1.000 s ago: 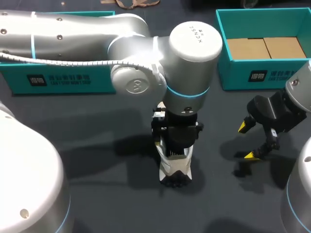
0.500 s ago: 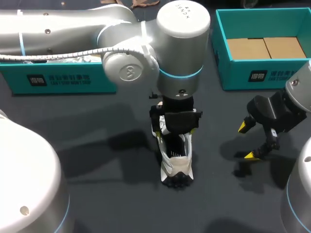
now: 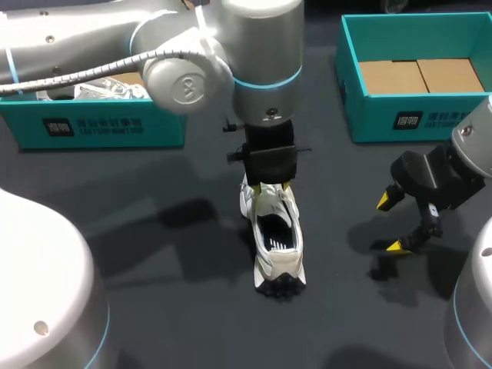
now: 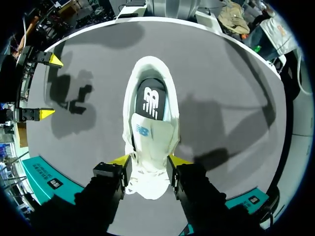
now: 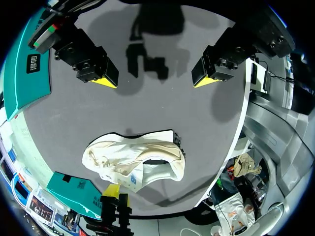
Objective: Take the shoe out of the shoebox, open the shoe tongue, remove and reinsert the insole, then place the shoe into the shoebox
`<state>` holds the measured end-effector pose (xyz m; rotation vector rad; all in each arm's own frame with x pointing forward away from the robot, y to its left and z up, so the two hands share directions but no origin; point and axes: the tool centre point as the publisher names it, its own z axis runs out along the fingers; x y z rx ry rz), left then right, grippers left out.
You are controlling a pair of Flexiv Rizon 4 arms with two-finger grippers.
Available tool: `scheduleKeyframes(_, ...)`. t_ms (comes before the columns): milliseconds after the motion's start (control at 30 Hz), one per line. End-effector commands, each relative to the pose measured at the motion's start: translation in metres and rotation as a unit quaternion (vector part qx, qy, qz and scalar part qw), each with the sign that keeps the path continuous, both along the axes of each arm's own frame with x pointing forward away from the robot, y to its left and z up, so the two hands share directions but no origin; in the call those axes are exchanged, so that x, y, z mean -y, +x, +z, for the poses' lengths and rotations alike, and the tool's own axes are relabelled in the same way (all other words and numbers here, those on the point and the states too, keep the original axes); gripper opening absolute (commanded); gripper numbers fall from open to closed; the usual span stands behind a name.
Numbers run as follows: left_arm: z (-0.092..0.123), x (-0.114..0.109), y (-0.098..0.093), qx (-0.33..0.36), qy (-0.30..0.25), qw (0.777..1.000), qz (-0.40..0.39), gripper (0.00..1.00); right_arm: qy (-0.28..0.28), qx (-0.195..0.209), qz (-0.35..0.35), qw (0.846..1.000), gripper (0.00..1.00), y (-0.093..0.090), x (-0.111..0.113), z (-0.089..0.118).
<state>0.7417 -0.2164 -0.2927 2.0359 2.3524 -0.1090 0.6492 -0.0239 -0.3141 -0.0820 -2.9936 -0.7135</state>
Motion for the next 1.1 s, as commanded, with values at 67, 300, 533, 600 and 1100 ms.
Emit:
scheduleKeyframes(67, -0.009, -0.002, 0.004, -0.026, -0.007, 1.0, -0.008, 0.38, -0.001, 0.001, 0.0, 1.0, 1.0, -0.001, 0.0, 0.0)
scheduleKeyframes(300, -0.035, 0.009, -0.016, -0.056, -0.002, 0.998, -0.035, 0.33, -0.001, 0.001, 0.0, 1.0, 1.0, -0.001, 0.0, 0.0)
scheduleKeyframes(533, -0.05, 0.009, -0.04, -0.076, -0.003, 0.996, -0.056, 0.33, -0.001, 0.001, 0.0, 1.0, 1.0, -0.001, 0.0, 0.0)
scheduleKeyframes(600, -0.043, 0.007, -0.042, -0.072, -0.012, 0.996, -0.057, 0.33, -0.001, 0.001, 0.0, 1.0, 1.0, -0.001, 0.0, 0.0)
scheduleKeyframes(1100, -0.048, 0.016, -0.043, -0.051, -0.016, 0.997, -0.059, 0.35, -0.001, 0.001, 0.0, 1.0, 1.0, -0.001, 0.0, 0.0)
